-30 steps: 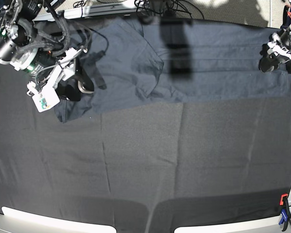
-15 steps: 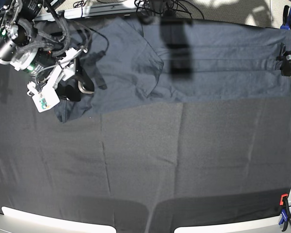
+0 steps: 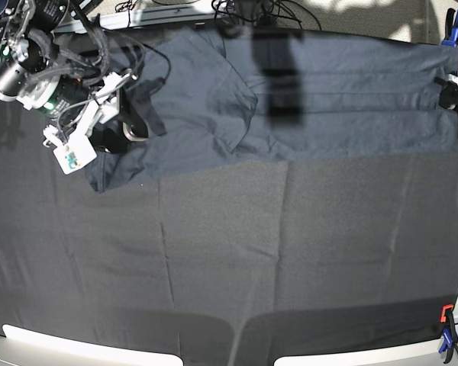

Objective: Layout the t-shirt on the table in an organized manner, then fold the t-shirt properly

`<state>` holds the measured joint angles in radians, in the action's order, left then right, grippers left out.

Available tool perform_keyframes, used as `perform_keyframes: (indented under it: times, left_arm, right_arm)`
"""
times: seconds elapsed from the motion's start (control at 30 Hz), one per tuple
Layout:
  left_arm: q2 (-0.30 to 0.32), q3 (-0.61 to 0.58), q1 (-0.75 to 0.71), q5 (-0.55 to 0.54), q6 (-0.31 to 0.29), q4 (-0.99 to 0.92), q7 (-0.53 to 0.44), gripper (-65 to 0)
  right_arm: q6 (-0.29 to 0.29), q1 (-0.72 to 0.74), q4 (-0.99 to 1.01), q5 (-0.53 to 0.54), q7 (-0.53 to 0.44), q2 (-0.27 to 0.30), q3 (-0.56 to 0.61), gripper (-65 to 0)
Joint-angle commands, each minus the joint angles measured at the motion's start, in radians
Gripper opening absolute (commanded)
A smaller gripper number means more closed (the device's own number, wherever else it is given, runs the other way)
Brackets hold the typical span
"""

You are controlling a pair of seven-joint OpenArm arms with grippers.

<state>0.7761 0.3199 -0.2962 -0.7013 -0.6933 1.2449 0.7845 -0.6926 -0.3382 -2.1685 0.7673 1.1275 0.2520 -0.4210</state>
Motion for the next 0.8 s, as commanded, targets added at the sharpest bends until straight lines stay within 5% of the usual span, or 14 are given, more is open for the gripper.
perform_keyframes:
  times: [0.0, 0.37, 0.6, 0.77]
  left_arm:
    - [0.026, 0.008, 0.003, 0.002, -0.005, 0.005, -0.001, -44.8]
    - [0.028, 0.008, 0.003, -0.003, -0.005, 0.005, -0.001, -44.8]
    - [0.007, 0.006, 0.003, -0.212, -0.005, 0.005, 0.069, -44.8]
    - [-0.029, 0.005, 0.002, -0.225, -0.005, 0.005, 0.113, -44.8]
  right_arm:
    - [-0.006, 0.005, -0.018, 0.022, -0.009, 0.011, -0.004, -39.4]
    - [-0.006, 0.005, -0.018, 0.021, -0.008, 0.011, -0.004, -39.4]
    - [-0.006, 0.005, -0.018, 0.021, -0.008, 0.011, -0.004, -39.4]
    - [-0.006, 0.005, -0.018, 0.022, -0.008, 0.011, -0.004, -39.4]
